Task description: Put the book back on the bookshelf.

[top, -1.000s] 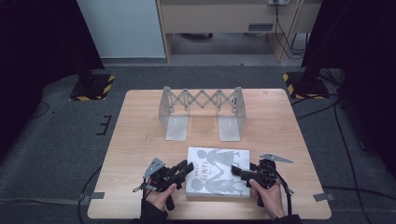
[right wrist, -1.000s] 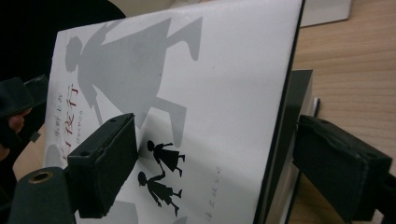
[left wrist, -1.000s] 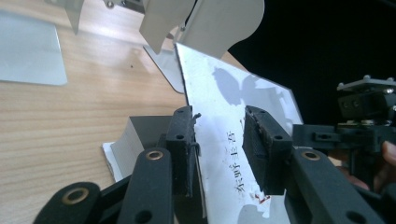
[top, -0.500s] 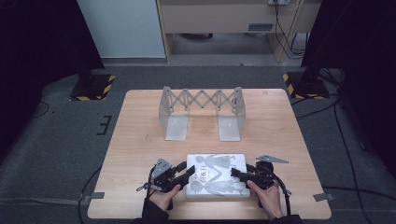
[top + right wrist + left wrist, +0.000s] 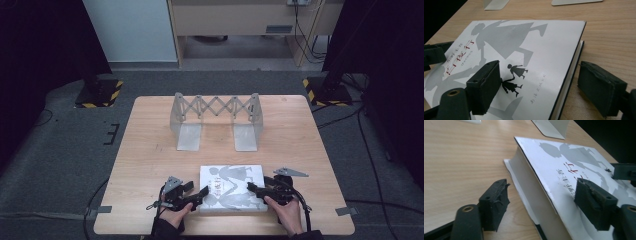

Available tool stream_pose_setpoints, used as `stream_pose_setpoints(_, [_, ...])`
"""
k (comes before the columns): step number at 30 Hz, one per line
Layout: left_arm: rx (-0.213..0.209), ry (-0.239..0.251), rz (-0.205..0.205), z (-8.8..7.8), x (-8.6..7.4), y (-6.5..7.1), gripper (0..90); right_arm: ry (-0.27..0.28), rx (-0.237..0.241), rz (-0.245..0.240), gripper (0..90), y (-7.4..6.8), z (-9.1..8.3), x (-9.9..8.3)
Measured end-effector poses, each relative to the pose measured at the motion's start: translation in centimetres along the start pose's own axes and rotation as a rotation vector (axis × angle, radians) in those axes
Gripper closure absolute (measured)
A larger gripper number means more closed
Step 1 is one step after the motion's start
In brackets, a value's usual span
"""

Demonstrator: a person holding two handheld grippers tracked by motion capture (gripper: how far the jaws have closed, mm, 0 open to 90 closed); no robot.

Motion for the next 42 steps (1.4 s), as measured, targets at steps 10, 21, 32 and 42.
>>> stream_pose_setpoints(10, [-0.043,-0.052,-0.052,1.1,-0.5,0.8,19.1,-0.018,0.021,0.000,13.0,-0.4,0.4,-0.2])
stream_pose_setpoints(21, [-0.058,-0.060,-0.053,1.3,-0.5,1.0,19.1,-0.024,0.043,0.033,11.4,-0.6,0.9,-0.3])
stream_pose_setpoints(32, [-0.049,-0.085,-0.001,1.6,-0.6,1.5,10.9,-0.032,0.036,0.047,10.2,-0.5,0.7,-0.4])
stream_pose_setpoints(42, [-0.067,-0.036,-0.089,1.0,-0.3,0.8,23.7,-0.032,0.040,0.056,9.3,-0.6,0.9,-0.4])
Point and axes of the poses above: each handheld gripper's, and its own axes: z roughly forward along the jaws, x roughly out of its top, y roughly to its right, the point moved 4 cm from there along z, roughly forward along the jaws, and after that the axes turned 5 degrees about -z, right-handed, at the moved point
